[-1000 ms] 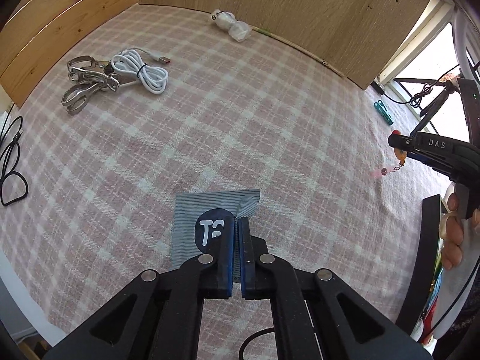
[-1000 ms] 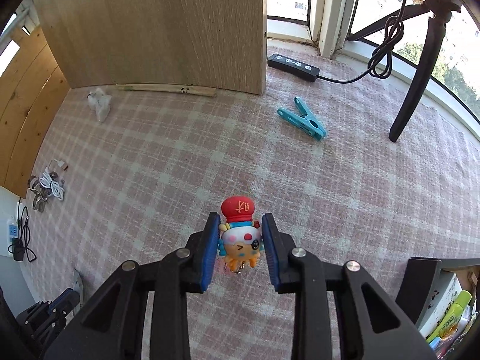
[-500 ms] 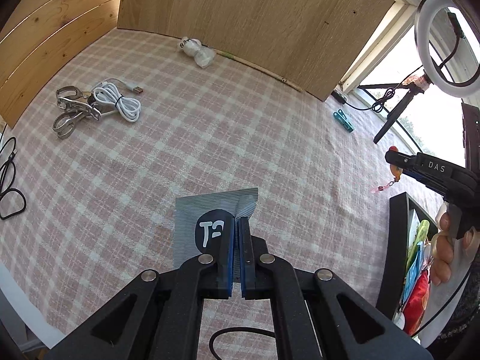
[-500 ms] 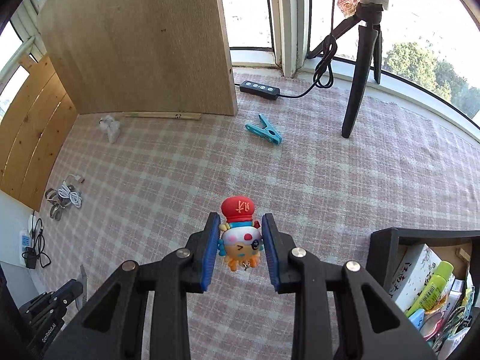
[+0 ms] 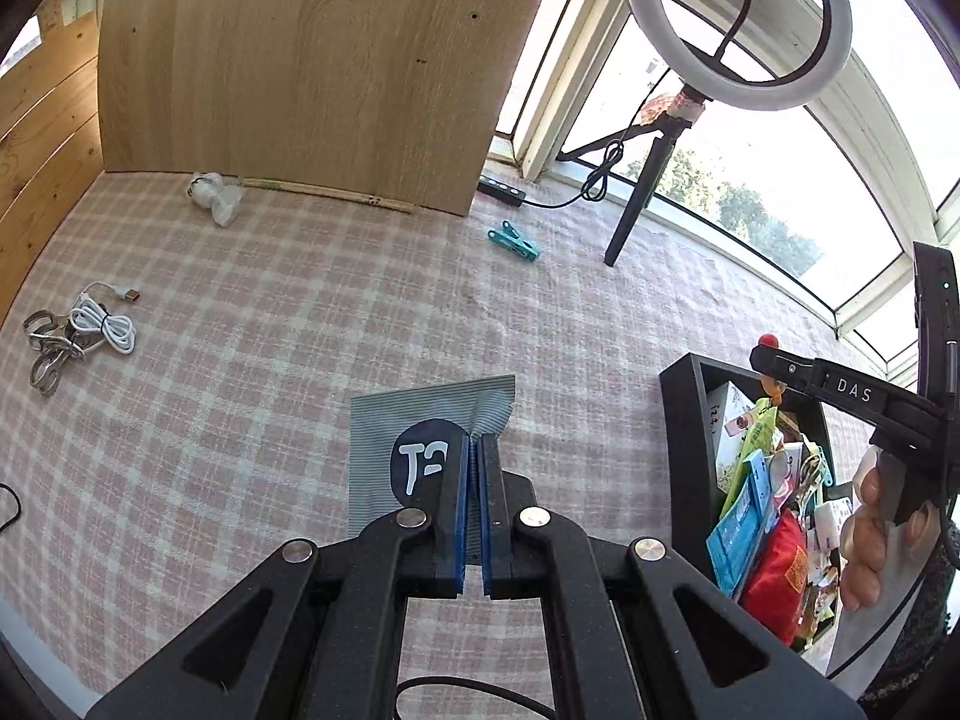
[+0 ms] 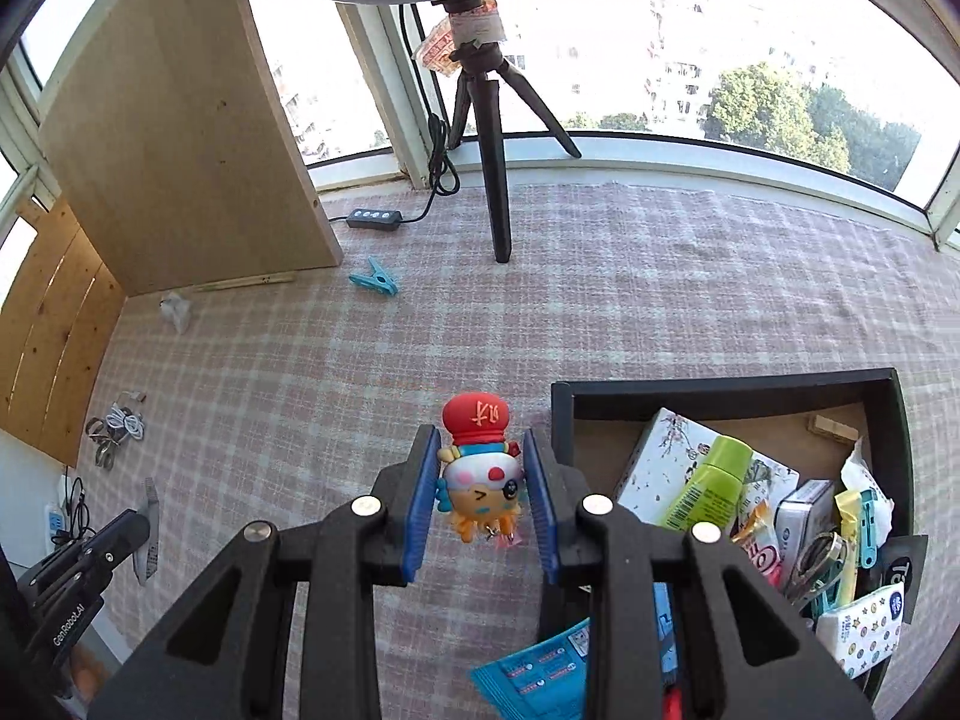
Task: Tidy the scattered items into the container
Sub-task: 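Carry the keychain and grey packet over the black tray, then open both grippers to release the keychain and packet into the tray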
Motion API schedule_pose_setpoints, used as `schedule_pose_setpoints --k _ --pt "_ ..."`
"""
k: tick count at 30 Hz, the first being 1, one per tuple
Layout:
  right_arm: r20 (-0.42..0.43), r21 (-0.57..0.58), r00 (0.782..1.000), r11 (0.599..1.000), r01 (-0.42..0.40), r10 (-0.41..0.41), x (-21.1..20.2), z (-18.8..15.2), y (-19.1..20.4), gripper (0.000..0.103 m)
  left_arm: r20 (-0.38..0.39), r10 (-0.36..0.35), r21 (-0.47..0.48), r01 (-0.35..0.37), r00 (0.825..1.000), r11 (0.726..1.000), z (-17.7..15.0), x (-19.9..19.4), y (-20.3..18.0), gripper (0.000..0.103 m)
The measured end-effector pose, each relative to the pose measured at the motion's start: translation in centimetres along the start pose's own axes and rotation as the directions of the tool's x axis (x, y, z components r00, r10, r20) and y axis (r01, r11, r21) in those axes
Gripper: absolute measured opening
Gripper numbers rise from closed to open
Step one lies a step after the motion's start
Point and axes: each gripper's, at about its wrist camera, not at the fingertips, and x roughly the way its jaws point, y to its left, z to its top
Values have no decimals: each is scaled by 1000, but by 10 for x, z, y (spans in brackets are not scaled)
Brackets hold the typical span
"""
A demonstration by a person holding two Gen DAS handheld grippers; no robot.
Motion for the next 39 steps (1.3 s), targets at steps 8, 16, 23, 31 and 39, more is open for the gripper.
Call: schedule_pose_setpoints --k 8,16,23,31,39 --pt "16 139 995 986 97 -100 -33 -25 -97 28 -32 -130 177 134 991 975 -3 14 -113 2" --pt "5 232 986 959 163 -169 -56 -38 -172 28 -86 -208 329 225 974 917 -11 32 -223 2" --pt "-2 274 983 946 175 -182 -63 -42 -209 28 -115 -237 400 263 965 878 -7 48 -291 2" --pt "-4 307 985 937 164 -171 -65 -37 -237 28 -143 -247 439 285 958 852 -1 70 -338 2" --pt "-18 315 989 938 145 -147 -61 -29 -249 40 -186 -244 417 301 952 858 8 89 -351 13"
